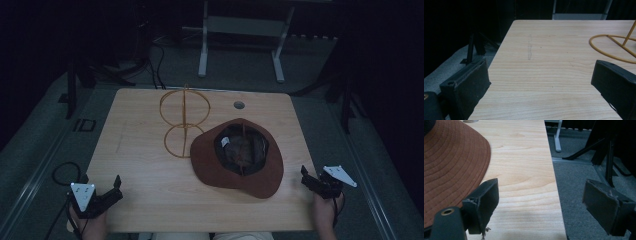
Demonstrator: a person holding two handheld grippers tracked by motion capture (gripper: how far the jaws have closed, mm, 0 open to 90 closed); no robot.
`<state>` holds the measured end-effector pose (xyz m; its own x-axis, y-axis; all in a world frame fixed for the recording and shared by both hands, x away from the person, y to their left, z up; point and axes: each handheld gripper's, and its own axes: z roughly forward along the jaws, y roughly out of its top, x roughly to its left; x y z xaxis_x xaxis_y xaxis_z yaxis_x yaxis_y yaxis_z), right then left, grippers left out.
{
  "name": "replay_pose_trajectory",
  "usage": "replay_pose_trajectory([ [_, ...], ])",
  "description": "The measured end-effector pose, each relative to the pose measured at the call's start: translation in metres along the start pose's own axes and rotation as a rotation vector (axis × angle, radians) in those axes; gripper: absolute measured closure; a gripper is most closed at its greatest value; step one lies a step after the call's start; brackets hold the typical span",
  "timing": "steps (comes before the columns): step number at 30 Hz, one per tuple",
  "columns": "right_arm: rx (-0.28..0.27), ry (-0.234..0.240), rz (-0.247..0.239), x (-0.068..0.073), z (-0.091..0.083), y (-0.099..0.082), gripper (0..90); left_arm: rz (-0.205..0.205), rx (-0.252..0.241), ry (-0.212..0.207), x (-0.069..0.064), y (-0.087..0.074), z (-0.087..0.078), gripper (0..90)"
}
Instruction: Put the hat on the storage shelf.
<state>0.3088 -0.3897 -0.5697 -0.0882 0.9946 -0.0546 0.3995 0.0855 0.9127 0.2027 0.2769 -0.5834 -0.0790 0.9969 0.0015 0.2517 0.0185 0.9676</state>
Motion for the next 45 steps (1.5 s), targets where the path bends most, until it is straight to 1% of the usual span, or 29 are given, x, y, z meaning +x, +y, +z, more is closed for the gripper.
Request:
replay_pose_trajectory([
  [2,0.001,0.008,0.009,-0.001,0.0,0.0,13.8,0.003,0.002,0.011,-0.001,0.0,-0.001,2.1],
  [3,0.006,0.011,0.014,-0.002,0.0,0.0,13.8,0.003,-0.002,0.025,-0.002,0.001,-0.001,2.7],
  [4,0.006,0.011,0.014,-0.002,0.0,0.0,13.8,0.003,-0.002,0.025,-0.002,0.001,-0.001,5.2],
  [5,0.01,0.015,0.014,-0.002,0.001,0.0,13.8,0.008,-0.007,0.034,-0.003,0.001,-0.001,5.2],
  [7,0.03,0.037,0.018,-0.003,0.002,0.001,13.8,0.006,-0.015,0.021,-0.004,0.002,-0.002,5.2],
  [8,0.041,0.048,0.023,-0.003,0.003,0.002,13.8,0.003,-0.015,0.014,-0.004,0.002,-0.003,5.1],
  [9,0.059,0.066,0.031,-0.002,0.003,0.004,13.7,-0.018,-0.022,-0.008,-0.004,0.003,-0.003,5.0],
  [10,0.057,0.1,0.041,-0.002,0.002,0.007,13.8,-0.028,-0.017,-0.017,-0.004,0.004,-0.003,4.8],
  [11,0.055,0.114,0.043,-0.001,0.001,0.009,13.7,-0.042,-0.011,-0.025,-0.004,0.004,-0.004,4.4],
  [12,0.068,0.13,0.037,0.001,0.0,0.012,13.7,-0.045,-0.005,-0.03,-0.005,0.005,-0.003,3.9],
  [13,0.073,0.136,0.031,0.003,0.0,0.014,13.6,-0.046,0.011,-0.034,-0.005,0.005,-0.003,3.8],
  [16,0.097,0.163,0.022,0.008,0.001,0.024,13.6,-0.058,0.03,-0.059,-0.006,0.005,-0.002,3.2],
  [18,0.103,0.183,0.02,0.01,0.001,0.031,13.6,-0.076,0.029,-0.086,-0.007,0.005,-0.002,3.2],
  [21,0.106,0.215,0.004,0.015,-0.001,0.041,13.6,-0.096,0.06,-0.134,-0.009,0.007,-0.001,3.2],
  [22,0.105,0.219,-0.005,0.017,-0.001,0.045,13.6,-0.09,0.068,-0.147,-0.01,0.007,-0.001,3.2],
  [23,0.108,0.234,-0.011,0.019,-0.001,0.048,13.6,-0.088,0.081,-0.166,-0.011,0.007,0.0,3.2],
  [25,0.121,0.266,-0.021,0.022,0.0,0.054,12.8,-0.077,0.107,-0.177,-0.014,0.007,0.001,3.2],
  [26,0.127,0.276,-0.03,0.024,0.002,0.058,11.8,-0.069,0.117,-0.193,-0.016,0.008,0.001,3.2],
  [29,0.124,0.291,-0.045,0.03,0.003,0.068,11.1,-0.03,0.15,-0.217,-0.022,0.009,0.002,3.0],
  [30,0.119,0.287,-0.059,0.032,0.004,0.072,11.9,-0.023,0.151,-0.219,-0.023,0.009,0.001,2.7],
  [31,0.128,0.289,-0.058,0.034,0.005,0.074,14.5,-0.01,0.155,-0.229,-0.025,0.01,0.001,2.7],
  [32,0.159,0.31,-0.055,0.036,0.007,0.079,13.5,-0.005,0.157,-0.229,-0.026,0.01,0.001,2.7],
  [34,0.157,0.336,-0.052,0.039,0.009,0.086,14.0,-0.001,0.163,-0.244,-0.029,0.01,0.001,2.7],
  [35,0.154,0.34,-0.06,0.041,0.01,0.089,14.0,-0.003,0.167,-0.252,-0.029,0.01,0.0,2.7],
  [36,0.164,0.354,-0.065,0.043,0.012,0.093,14.0,-0.003,0.169,-0.26,-0.03,0.01,0.0,2.7],
  [39,0.17,0.423,-0.04,0.047,0.017,0.101,14.1,0.01,0.172,-0.265,-0.032,0.01,0.0,2.7],
  [41,0.18,0.438,-0.033,0.053,0.021,0.107,14.0,0.024,0.177,-0.266,-0.032,0.01,0.0,2.7],
  [43,0.186,0.435,-0.041,0.061,0.025,0.112,14.0,0.029,0.178,-0.272,-0.033,0.01,0.0,2.7],
  [45,0.196,0.445,-0.052,0.069,0.03,0.116,13.5,0.034,0.186,-0.277,-0.033,0.009,0.001,2.7],
])
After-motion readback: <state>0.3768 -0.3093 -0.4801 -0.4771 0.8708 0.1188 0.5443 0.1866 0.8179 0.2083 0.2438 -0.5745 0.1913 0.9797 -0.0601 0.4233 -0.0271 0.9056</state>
